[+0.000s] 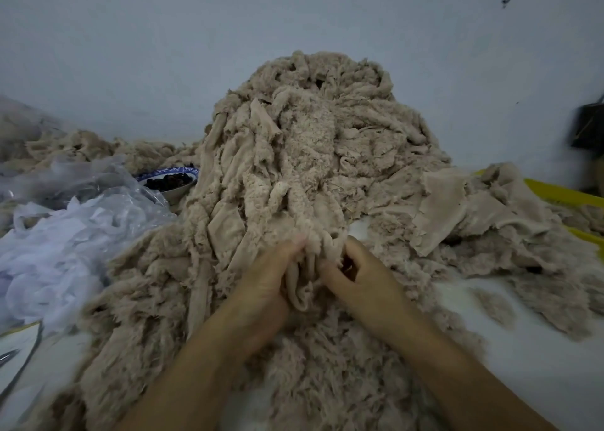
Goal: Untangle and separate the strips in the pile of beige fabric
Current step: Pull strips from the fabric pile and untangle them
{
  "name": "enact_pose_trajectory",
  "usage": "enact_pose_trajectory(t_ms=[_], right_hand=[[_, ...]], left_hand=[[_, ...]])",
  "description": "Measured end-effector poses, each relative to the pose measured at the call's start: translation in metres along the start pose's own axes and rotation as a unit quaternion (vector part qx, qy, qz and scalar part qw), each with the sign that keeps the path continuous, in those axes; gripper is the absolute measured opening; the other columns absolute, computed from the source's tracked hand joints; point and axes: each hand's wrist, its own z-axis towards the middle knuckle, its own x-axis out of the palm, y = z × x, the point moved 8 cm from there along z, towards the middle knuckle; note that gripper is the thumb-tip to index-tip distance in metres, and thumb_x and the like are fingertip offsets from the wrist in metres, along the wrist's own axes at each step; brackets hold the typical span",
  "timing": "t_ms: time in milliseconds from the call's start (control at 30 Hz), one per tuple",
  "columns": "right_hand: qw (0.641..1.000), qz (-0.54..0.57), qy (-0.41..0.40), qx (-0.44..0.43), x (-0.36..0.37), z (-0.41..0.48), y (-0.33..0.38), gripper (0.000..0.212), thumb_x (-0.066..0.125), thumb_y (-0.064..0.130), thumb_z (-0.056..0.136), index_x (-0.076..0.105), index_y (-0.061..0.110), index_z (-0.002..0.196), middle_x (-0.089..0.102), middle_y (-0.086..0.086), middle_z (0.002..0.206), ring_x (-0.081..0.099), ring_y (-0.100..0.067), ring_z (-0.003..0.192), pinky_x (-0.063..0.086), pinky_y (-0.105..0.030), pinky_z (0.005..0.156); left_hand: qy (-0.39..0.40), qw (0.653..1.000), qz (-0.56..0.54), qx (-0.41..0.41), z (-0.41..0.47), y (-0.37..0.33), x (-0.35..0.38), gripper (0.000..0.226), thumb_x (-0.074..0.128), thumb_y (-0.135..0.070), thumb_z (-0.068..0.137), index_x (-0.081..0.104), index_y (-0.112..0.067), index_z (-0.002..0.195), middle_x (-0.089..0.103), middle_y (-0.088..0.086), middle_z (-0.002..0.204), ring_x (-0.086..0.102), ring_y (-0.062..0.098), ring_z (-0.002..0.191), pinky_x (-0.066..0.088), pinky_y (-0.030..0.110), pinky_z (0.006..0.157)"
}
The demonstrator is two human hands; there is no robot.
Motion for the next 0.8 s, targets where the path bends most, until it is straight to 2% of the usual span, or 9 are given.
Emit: enact_pose_trajectory(t_ms=[133,200,300,367,433,533,600,733,800], right_hand=[[0.999,-0.03,0.037,-0.023,0.014,-0.003,0.007,0.017,0.06,0.029,0.095,0.054,0.017,0.085,0.053,0.001,0.087,0.05,-0.009,0.072,0.042,-0.018,0.062],[0.998,0.025,0.046,0.034,0.016,-0.006,-0.002,0.041,0.055,0.052,0.094,0.059,0.012,0.095,0.061,-0.003,0.093,0.058,-0.01,0.08,0.045,-0.018,0.066],[0.983,0.152,0.036,0.101,0.017,-0.007,-0.011,0.061,0.052,0.076,0.073,0.066,0.03,0.11,0.073,0.015,0.102,0.067,0.003,0.096,0.05,-0.011,0.078],[0.976,0.19,-0.014,0.102,0.009,-0.003,-0.015,0.041,0.055,0.071,0.077,0.069,0.041,0.101,0.072,0.026,0.096,0.067,0.01,0.09,0.05,-0.01,0.072],[0.965,0.209,-0.105,0.119,-0.008,0.002,-0.024,0.023,0.058,0.058,0.091,0.072,0.041,0.085,0.074,0.02,0.087,0.07,-0.002,0.084,0.053,-0.025,0.075],[0.933,0.274,-0.188,0.139,-0.027,0.004,-0.039,0.032,0.058,0.037,0.096,0.072,0.031,0.068,0.067,0.01,0.064,0.066,-0.009,0.064,0.051,-0.035,0.067],[0.931,0.286,-0.188,0.127,-0.028,0.007,-0.041,0.034,0.058,0.036,0.095,0.072,0.028,0.065,0.065,0.007,0.062,0.062,-0.008,0.057,0.049,-0.032,0.062],[0.937,0.303,-0.141,0.106,-0.019,0.011,-0.036,0.028,0.055,0.041,0.079,0.072,0.031,0.059,0.065,0.004,0.059,0.062,-0.01,0.056,0.049,-0.029,0.062],[0.94,0.299,-0.131,0.104,-0.019,0.01,-0.034,0.03,0.053,0.036,0.081,0.072,0.03,0.059,0.066,0.003,0.06,0.063,-0.011,0.057,0.05,-0.031,0.065]], left_hand=[[-0.024,0.999,0.028,-0.014,-0.002,0.001,-0.004,0.035,0.077,-0.042,0.075,0.079,-0.011,0.093,0.076,0.015,0.095,0.072,0.028,0.087,0.058,0.035,0.074],[-0.043,0.999,0.0,-0.027,-0.003,0.003,-0.012,0.041,0.077,-0.043,0.071,0.079,-0.014,0.1,0.075,0.014,0.105,0.072,0.029,0.098,0.058,0.037,0.082],[-0.003,0.999,0.044,0.004,-0.007,-0.001,-0.002,0.034,0.075,-0.047,0.08,0.078,-0.023,0.105,0.075,0.006,0.109,0.071,0.021,0.104,0.057,0.025,0.078],[-0.003,0.997,0.076,0.024,-0.009,-0.005,0.003,0.028,0.07,-0.048,0.083,0.078,-0.031,0.104,0.076,0.0,0.108,0.071,0.015,0.103,0.056,0.025,0.08],[-0.028,0.998,0.045,0.014,-0.007,-0.003,-0.003,0.028,0.073,-0.049,0.081,0.078,-0.03,0.102,0.076,0.002,0.107,0.072,0.019,0.102,0.055,0.036,0.086],[-0.064,0.997,-0.048,-0.023,-0.005,0.002,-0.014,0.03,0.074,-0.045,0.073,0.08,-0.027,0.097,0.076,0.007,0.105,0.073,0.025,0.097,0.058,0.04,0.082],[-0.058,0.991,-0.105,-0.053,-0.004,0.006,-0.014,0.03,0.072,-0.042,0.074,0.08,-0.025,0.098,0.075,0.008,0.107,0.073,0.025,0.096,0.06,0.039,0.072],[-0.05,0.978,-0.186,-0.082,0.001,0.011,-0.016,0.029,0.068,-0.037,0.079,0.079,-0.021,0.1,0.072,0.011,0.116,0.07,0.028,0.106,0.054,0.048,0.095],[-0.06,0.976,-0.192,-0.081,0.001,0.012,-0.02,0.029,0.068,-0.035,0.08,0.079,-0.018,0.101,0.072,0.013,0.116,0.07,0.029,0.104,0.056,0.047,0.09]])
